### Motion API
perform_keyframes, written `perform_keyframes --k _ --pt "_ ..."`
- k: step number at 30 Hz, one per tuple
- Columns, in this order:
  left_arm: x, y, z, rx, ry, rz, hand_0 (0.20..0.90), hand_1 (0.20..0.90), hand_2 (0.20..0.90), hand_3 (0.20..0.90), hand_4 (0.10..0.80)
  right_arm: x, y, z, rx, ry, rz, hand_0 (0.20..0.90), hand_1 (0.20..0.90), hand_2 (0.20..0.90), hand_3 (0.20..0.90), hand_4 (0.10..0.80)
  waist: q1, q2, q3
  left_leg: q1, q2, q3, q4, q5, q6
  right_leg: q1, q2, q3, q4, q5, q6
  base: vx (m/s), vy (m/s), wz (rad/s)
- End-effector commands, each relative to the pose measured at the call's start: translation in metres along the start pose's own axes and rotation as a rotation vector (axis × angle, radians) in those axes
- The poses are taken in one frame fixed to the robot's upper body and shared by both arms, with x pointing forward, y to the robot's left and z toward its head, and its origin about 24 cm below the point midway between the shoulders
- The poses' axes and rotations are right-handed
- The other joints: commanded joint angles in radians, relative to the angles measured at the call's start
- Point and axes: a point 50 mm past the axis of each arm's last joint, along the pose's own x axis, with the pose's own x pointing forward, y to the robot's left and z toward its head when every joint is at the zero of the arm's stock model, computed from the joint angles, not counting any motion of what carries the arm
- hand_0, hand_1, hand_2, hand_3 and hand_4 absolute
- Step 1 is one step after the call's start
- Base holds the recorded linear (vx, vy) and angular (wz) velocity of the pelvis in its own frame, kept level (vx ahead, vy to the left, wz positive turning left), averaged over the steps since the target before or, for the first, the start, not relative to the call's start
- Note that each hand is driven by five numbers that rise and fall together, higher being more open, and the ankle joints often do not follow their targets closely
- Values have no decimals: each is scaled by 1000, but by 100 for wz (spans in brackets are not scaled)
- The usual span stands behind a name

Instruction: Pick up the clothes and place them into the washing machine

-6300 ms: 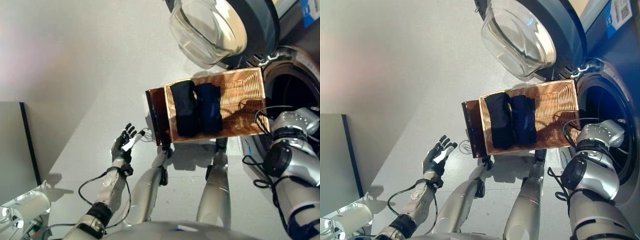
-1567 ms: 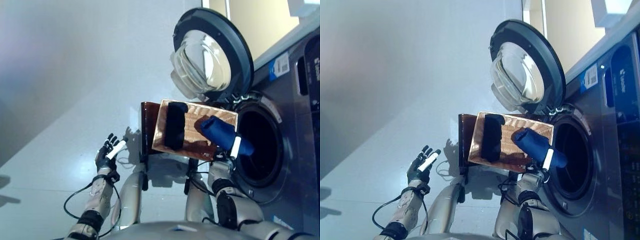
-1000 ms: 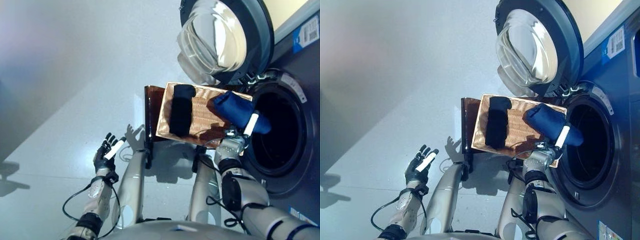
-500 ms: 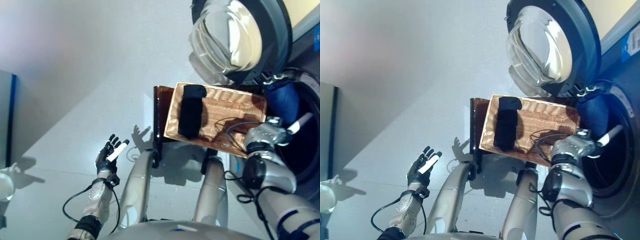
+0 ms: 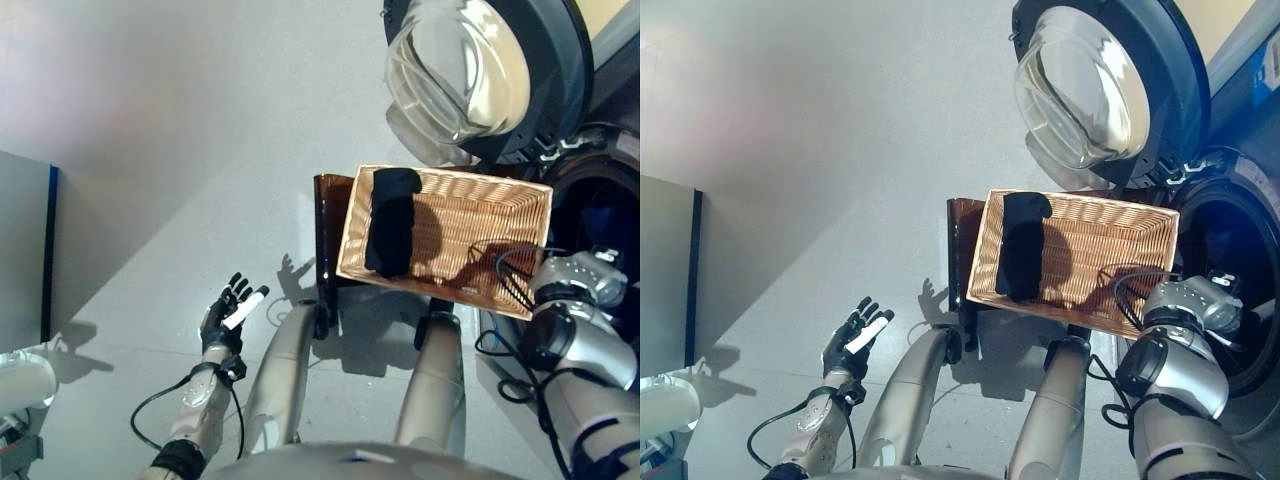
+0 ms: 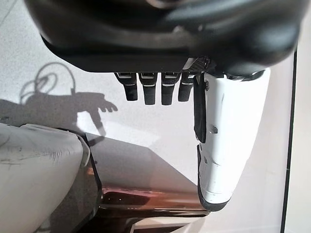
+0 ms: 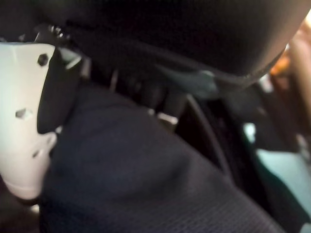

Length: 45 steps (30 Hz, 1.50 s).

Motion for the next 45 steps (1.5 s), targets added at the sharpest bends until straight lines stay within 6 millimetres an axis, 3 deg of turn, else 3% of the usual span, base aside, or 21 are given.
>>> perform_keyframes --k 1,6,11,12,13,14,20,26,28,30,35,40,45 --pt "-5 23 20 25 -104 62 900 900 900 900 800 7 52 63 70 -247 181 200 200 200 200 300 -8 15 -72 10 14 -26 19 -39 -76 -15 33 -30 29 40 -63 -13 30 -7" --pt "-7 28 18 31 -97 71 900 900 900 900 800 3 67 72 90 -279 216 200 200 200 200 300 -8 22 -75 4 16 -16 24 -39 -75 -21 35 -20 26 43 -64 -15 17 -9" --pt "-6 23 19 17 -99 52 900 900 900 900 800 -3 70 62 93 -251 246 200 200 200 200 300 -8 24 -78 4 17 -10 20 -38 -72 -24 38 -18 24 45 -64 0 0 0" --pt "-5 22 19 15 -101 49 900 900 900 900 800 -5 69 58 85 -242 254 332 332 332 332 394 -8 24 -78 4 17 -8 19 -37 -71 -24 38 -18 23 46 -65 0 0 0" --pt "-5 21 19 12 -104 46 900 900 900 900 800 -6 68 54 75 -231 261 543 543 543 543 545 -8 23 -78 5 17 -7 18 -37 -71 -25 39 -18 23 46 -65 0 0 0" --pt "-5 21 20 8 -106 47 900 900 900 900 800 -7 67 52 73 -226 260 900 900 900 900 800 -9 23 -77 6 18 -6 19 -37 -71 -24 40 -18 23 46 -65 0 0 0" --pt "-4 22 22 1 -111 52 900 900 900 900 800 -6 56 39 32 -188 254 900 900 900 900 800 -11 9 -76 6 19 -4 21 -37 -70 -19 42 -23 24 46 -69 0 0 0" --pt "-3 25 27 -23 -125 50 900 900 900 900 800 4 39 24 -122 -81 302 900 900 900 900 800 -13 -12 -65 6 20 -3 25 -34 -70 -16 42 -26 21 54 -74 0 0 0" --pt "-4 28 26 -20 -119 51 900 900 900 900 800 11 32 25 -235 -74 293 900 900 900 900 800 -10 -19 -63 12 20 -5 23 -31 -70 -7 39 -30 17 58 -74 0 0 0" --pt "-3 32 30 8 -123 45 900 900 900 900 800 29 8 27 -667 -60 287 900 900 900 900 800 0 -32 -63 25 23 -3 6 -20 -73 11 35 -37 -4 72 -74 -9 -14 4" --pt "-7 41 35 21 -125 32 900 900 900 900 800 38 -18 26 -1016 -25 287 900 900 900 900 800 16 -57 -61 90 17 -9 -100 27 -81 94 33 -65 -127 120 -66 1 -45 1" --pt "-6 45 41 35 -149 38 900 900 900 900 800 37 -25 22 -1005 -13 323 900 900 900 900 800 16 -89 -62 170 3 -26 -204 71 -87 193 34 -88 -242 162 -57 40 -55 1" --pt "-7 48 44 49 -162 44 900 900 900 900 800 39 -33 20 -1199 -14 377 900 900 900 900 800 21 -116 -70 239 -2 -40 -293 108 -92 272 31 -109 -338 197 -47 37 -41 12"
